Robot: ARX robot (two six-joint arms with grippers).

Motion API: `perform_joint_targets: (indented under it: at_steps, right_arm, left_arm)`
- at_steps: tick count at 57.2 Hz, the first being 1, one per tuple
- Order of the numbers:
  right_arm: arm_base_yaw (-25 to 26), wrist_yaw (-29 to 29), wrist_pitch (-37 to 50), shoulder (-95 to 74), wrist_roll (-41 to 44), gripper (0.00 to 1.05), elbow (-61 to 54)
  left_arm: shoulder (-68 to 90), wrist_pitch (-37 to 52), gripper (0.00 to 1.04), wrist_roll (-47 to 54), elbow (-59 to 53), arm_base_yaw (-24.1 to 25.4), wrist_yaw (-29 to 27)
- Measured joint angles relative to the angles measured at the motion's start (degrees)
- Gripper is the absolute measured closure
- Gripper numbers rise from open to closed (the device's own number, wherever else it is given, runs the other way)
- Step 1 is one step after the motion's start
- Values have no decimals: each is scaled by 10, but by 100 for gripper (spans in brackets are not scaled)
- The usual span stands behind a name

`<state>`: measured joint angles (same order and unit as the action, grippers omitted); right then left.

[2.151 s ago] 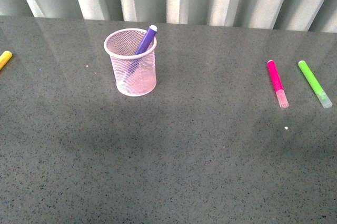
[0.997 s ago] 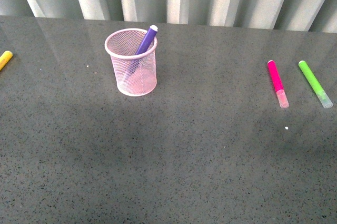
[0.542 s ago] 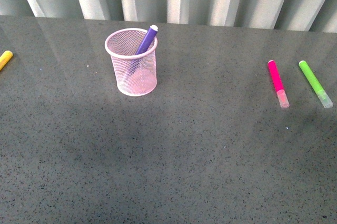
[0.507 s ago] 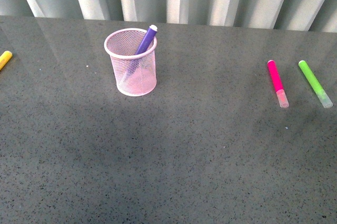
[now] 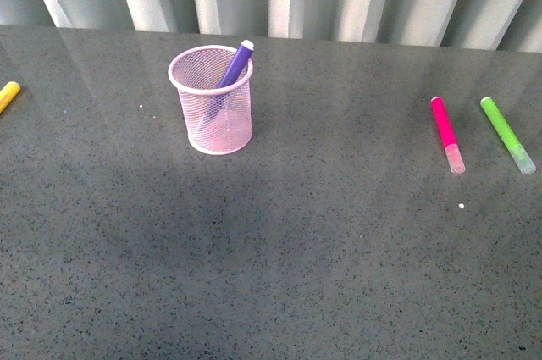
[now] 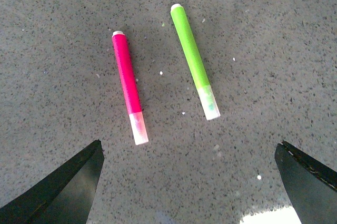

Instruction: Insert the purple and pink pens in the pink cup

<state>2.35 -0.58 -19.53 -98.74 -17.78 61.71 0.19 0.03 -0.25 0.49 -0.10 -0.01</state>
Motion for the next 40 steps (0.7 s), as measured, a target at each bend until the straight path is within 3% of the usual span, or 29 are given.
perform_joint_targets:
  at_steps: [12,20,40]
  right_arm:
    - [-21,63,9,-107,85,7,76]
    - [-27,57,3,-153,144,7,116]
    - [-52,70,-14,-241,143,7,223]
  left_arm:
    - [0,0,7,0,0,0,0]
    - [0,0,7,0,0,0,0]
    - [0,0,7,0,0,0,0]
